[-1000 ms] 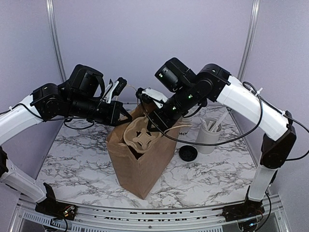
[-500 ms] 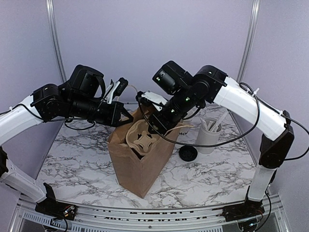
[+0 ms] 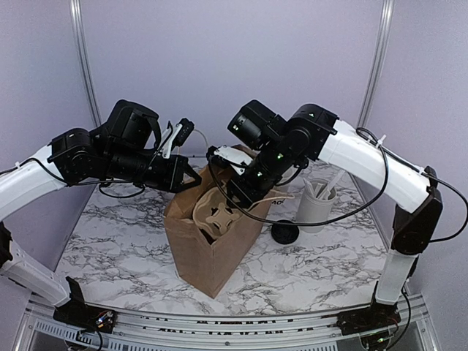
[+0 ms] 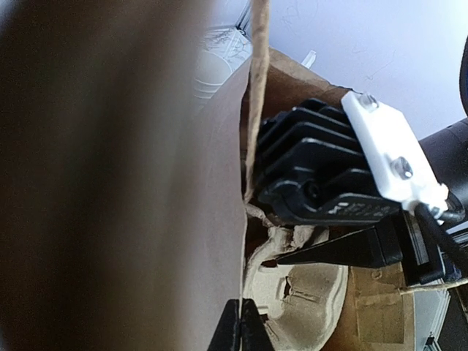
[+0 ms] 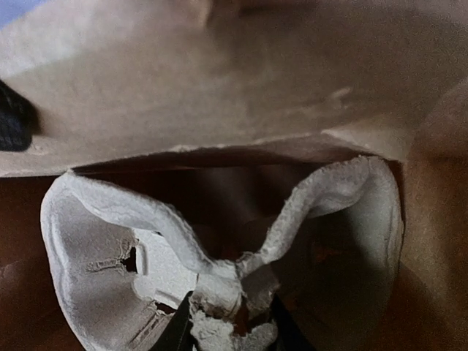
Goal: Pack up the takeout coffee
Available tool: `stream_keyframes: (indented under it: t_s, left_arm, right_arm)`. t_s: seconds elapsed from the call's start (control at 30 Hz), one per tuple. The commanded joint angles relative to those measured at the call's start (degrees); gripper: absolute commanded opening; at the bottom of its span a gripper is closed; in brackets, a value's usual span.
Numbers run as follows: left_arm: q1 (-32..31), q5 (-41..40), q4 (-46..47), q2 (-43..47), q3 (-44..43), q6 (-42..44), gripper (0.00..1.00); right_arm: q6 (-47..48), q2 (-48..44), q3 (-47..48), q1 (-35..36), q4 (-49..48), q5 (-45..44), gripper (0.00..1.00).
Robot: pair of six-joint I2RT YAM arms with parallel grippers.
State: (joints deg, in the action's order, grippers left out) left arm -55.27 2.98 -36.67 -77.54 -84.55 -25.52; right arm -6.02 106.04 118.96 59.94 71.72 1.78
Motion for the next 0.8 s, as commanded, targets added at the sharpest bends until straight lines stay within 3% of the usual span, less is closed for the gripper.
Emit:
stream_keyframes:
  t_s: [0.0,0.43,0.77]
  left_arm:
    - [-0.55,-1.93,0.59,0.12,0.07,0.51,0.00]
    - [-0.55,-1.17,0.63,-0.68,-0.01,0.80,0.00]
    - [-0.63,-1.11,0.77,-0.77,-0.11,0.92,0.00]
  right_arm:
    - [-0.65,-0.29,-0.83,0.52,0.46,-1.25,0.27]
    - [-0.42,0.82,-0.57,0.88,0.51,-1.25,0.29]
    - [-0.43,0.95,-0.18,1.10,0.61,-1.47,0.38]
